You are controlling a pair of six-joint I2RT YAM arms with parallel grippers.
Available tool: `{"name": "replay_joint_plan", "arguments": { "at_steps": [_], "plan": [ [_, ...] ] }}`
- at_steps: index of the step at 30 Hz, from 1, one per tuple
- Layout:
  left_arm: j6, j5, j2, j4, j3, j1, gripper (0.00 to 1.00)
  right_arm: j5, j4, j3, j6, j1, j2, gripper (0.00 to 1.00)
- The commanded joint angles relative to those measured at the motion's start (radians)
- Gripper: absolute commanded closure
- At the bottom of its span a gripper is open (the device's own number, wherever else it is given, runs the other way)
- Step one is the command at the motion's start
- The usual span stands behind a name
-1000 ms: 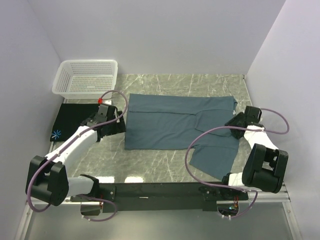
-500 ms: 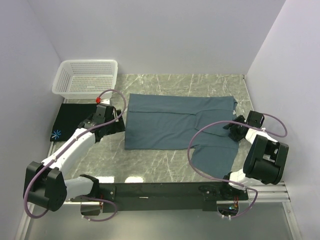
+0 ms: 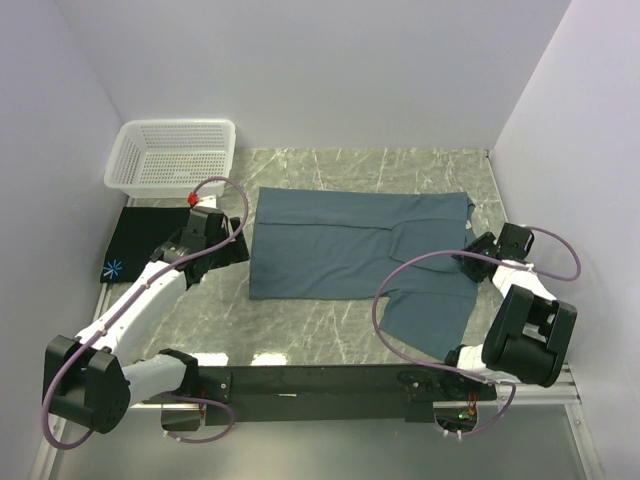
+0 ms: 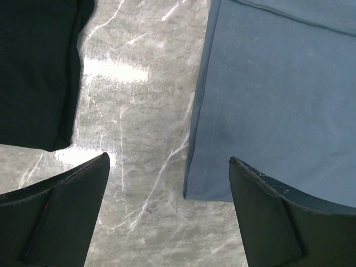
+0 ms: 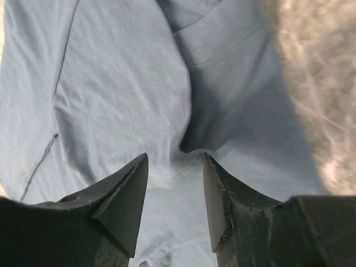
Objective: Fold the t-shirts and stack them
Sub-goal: Fold the tshirt
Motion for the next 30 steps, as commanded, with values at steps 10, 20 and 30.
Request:
{"name": "replay_joint_plan", "arguments": {
  "at_steps": [10,20,30],
  "plan": [
    [0.012,-0.002,-0.037,0.015,-0.007,-0.005,0.07,-0.019,0.099,-0.043,-0.030,-0.095,-0.027,0.45],
    [0.017,-0.001,-0.034,0.017,-0.009,-0.004,0.07,-0.165,0.216,-0.055,-0.068,-0.099,0.097,0.43],
    [0.020,0.005,-0.039,0.017,-0.007,-0.004,0.07,-0.251,0.203,-0.069,-0.065,-0.099,0.067,0.48]
  ]
}}
